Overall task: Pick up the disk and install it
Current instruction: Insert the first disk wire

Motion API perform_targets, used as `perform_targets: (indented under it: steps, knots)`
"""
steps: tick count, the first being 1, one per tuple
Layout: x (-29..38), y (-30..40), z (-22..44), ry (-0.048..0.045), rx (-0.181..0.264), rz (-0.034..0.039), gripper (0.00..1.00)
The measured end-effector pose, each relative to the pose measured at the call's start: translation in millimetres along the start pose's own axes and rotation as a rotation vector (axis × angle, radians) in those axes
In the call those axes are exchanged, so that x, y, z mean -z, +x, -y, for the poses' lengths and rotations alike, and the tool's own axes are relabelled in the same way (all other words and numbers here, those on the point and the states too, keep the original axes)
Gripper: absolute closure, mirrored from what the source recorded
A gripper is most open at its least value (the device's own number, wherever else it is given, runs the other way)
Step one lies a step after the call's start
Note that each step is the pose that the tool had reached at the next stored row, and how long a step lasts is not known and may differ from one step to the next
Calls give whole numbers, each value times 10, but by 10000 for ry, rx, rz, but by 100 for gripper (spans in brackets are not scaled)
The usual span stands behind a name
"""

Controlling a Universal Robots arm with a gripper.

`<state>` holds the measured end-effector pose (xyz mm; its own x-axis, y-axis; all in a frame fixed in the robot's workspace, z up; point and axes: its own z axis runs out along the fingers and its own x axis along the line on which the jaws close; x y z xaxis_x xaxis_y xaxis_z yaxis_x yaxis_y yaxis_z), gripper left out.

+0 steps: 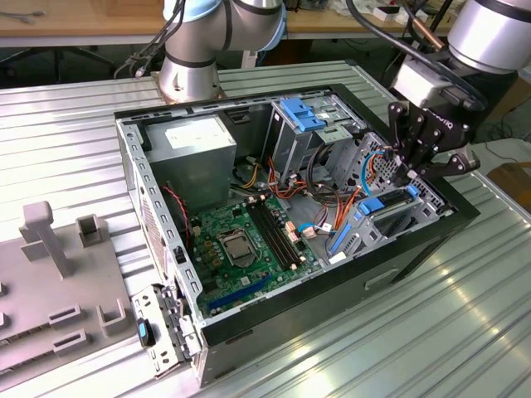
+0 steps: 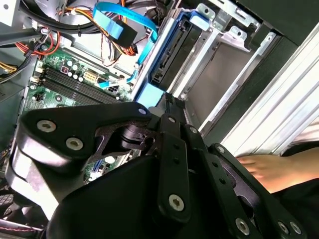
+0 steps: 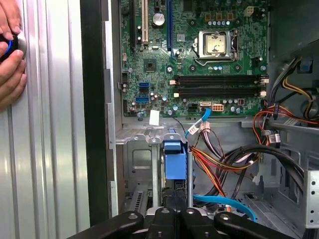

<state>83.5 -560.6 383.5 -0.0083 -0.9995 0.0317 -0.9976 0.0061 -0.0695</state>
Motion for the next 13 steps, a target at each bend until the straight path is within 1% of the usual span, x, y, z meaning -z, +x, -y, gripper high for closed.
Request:
perform_targets:
  steps: [4,5,6,10,13]
  knots:
    - [-3,-15,47,-1,15,0,89]
    - [-4,-20,71,-2,16,1,89]
    - [-6,-25,112,-5,18,0,89]
    - [-14,-42,222,-8,24,1,89]
    - [-20,-81,324,-8,40,1,89]
